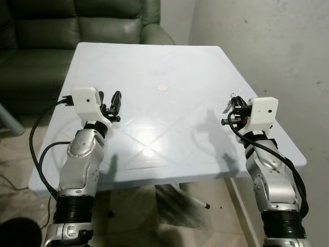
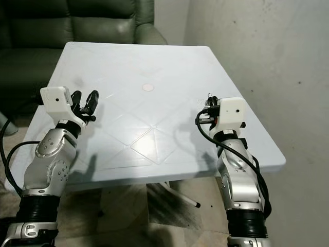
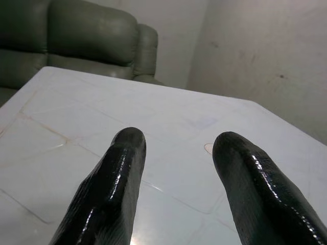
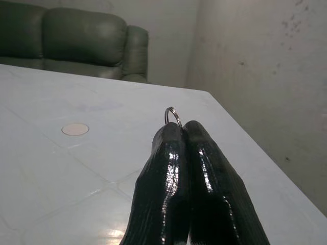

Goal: Hang keys on a hook

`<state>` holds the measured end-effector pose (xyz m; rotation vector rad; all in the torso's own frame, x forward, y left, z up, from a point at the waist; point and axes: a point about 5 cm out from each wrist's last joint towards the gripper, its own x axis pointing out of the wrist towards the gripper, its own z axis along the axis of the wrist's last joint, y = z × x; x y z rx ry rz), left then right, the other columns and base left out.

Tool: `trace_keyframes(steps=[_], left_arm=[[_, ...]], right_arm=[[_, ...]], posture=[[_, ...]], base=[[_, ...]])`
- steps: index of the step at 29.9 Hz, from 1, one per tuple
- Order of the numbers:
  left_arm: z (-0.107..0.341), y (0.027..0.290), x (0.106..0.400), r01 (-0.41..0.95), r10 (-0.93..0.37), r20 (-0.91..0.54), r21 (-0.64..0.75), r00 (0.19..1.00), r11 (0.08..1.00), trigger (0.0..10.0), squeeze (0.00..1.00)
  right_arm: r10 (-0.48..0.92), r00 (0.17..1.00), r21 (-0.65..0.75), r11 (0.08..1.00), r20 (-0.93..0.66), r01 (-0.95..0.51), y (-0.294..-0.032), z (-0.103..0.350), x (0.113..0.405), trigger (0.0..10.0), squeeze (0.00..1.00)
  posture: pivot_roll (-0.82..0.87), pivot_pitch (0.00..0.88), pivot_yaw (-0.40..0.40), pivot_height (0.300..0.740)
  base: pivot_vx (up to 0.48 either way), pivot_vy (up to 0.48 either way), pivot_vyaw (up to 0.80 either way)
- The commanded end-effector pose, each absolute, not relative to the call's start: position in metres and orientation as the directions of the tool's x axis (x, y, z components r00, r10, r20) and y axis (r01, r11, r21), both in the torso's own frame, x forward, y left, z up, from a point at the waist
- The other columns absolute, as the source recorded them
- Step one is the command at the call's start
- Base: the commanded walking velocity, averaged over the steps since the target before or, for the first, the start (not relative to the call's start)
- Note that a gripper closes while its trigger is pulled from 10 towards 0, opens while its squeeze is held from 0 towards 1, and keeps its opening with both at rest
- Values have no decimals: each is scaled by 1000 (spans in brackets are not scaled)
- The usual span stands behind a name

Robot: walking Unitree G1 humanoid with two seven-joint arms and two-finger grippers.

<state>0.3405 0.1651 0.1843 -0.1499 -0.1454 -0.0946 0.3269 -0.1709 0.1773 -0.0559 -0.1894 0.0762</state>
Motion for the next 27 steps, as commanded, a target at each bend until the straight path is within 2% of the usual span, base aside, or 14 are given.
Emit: trace_keyframes(steps=[1,15,19,24,27], left_arm=[[186,164,341,100,-80,155,-124,985,987,10000,0],[184,165,341,101,-80,144,-148,986,984,10000,0],[183,164,340,101,-81,142,-137,987,985,10000,0],[182,164,340,103,-83,142,-138,986,985,10000,0],[182,164,340,104,-85,140,-138,987,985,10000,0]], right_arm=[[75,978,-71,996,194,-62,-173,180,328,10000,0],[87,978,-70,995,189,-75,-170,179,329,10000,0],[101,975,-65,994,198,-89,-168,180,329,10000,0],[138,964,-67,990,227,-126,-163,183,327,10000,0],[121,975,-66,992,186,-111,-165,179,329,10000,0]], posture=[[9,26,-56,740],[17,24,-64,740],[18,22,-66,740],[20,18,-68,740],[20,18,-69,740]], base=[[0,0,-775],[0,0,-776],[0,396,-700],[0,395,0],[0,385,0]])
